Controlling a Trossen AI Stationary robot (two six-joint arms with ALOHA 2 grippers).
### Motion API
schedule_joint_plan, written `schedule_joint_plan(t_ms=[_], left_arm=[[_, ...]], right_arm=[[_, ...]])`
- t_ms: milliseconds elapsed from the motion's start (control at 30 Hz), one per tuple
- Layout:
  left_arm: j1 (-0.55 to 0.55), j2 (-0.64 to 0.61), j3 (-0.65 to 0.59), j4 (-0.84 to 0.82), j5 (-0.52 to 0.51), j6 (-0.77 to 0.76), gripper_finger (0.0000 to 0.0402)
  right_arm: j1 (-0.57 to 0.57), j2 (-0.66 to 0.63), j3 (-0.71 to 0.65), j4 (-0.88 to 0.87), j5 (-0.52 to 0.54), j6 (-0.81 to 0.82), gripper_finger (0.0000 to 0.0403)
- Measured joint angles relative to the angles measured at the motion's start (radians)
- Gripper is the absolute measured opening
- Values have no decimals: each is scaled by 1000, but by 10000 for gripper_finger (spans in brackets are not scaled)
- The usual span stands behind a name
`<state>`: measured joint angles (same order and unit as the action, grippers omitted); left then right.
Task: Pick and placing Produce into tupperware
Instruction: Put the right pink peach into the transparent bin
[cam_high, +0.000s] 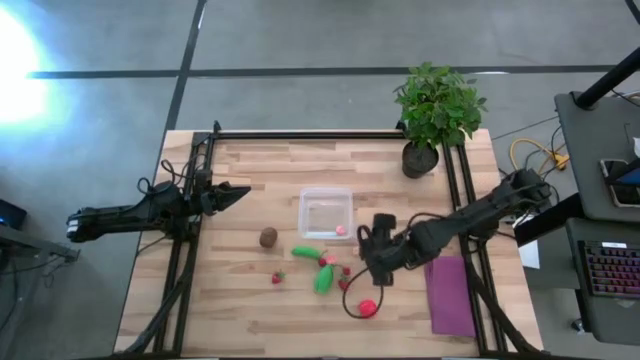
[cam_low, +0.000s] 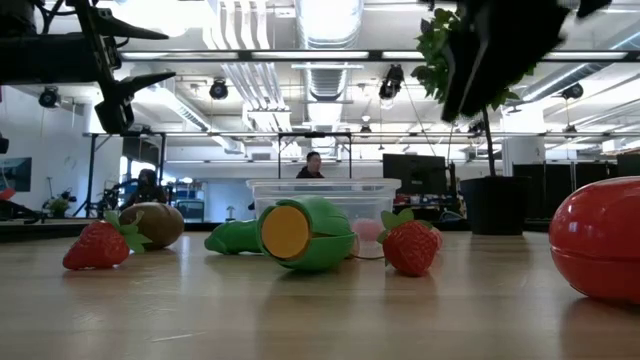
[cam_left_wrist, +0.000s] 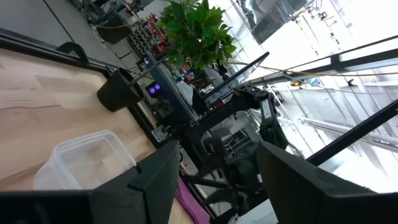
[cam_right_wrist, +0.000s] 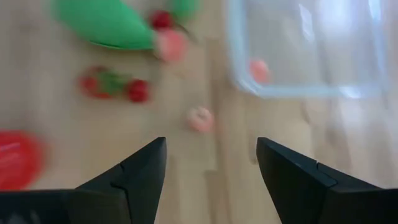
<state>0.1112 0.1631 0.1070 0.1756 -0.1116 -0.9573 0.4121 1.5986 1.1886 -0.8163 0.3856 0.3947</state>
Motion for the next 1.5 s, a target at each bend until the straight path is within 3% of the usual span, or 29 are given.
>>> schedule_joint_plan(t_ms=[167,267,400,633,867,1133,1500], left_arm=[[0,0,0,0,0,0,201],[0,0,0,-1,0,0,201],[0,-1,0,0,0,0,201],[0,0,0,0,0,0,201],[0,-1,0,0,0,0,201],[0,-1,0,0,0,0,201],[0,1,0,1,0,0,201]], right_arm=[[3,16,-56,-25,37,315,239],[23,12,-86,90,36,274,234],[24,32,-120,188,-47,188,229],[28,73,-188,237,-71,2,228],[-7,75,-241,316,-25,-12,228],[-67,82,-279,462,-44,-74,228],[-127,140,-274,516,-109,-99,228]])
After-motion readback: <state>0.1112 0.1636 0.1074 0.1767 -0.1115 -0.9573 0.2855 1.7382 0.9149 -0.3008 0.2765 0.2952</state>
